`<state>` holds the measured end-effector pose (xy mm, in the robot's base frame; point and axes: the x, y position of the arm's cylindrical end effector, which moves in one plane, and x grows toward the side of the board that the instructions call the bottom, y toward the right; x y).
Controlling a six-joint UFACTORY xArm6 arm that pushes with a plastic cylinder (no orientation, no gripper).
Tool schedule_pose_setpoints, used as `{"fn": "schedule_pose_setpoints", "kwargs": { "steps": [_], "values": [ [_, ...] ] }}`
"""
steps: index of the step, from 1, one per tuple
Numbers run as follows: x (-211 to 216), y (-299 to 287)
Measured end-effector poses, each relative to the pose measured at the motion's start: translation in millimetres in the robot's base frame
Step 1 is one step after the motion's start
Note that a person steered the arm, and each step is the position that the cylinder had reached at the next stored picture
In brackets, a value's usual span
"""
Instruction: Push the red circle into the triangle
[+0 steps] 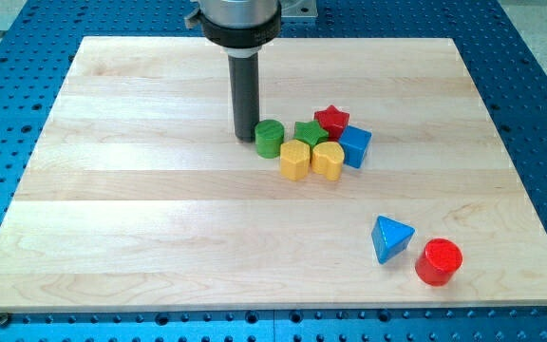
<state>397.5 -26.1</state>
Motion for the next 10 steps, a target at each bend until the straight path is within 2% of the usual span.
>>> {"fn": "schedule_pose_setpoints", "kwargs": {
  "steps": [2, 3, 5, 6, 7, 8, 9, 10],
  "values": [
    [2.2, 46.6],
    [-42.8, 39.7],
    [-88.2, 56.0],
    [-87.1, 177.3],
    [-7.6, 268.0],
    [117.2, 284.0],
    [206.1, 237.5],
    [200.1, 182.4]
  ]
}}
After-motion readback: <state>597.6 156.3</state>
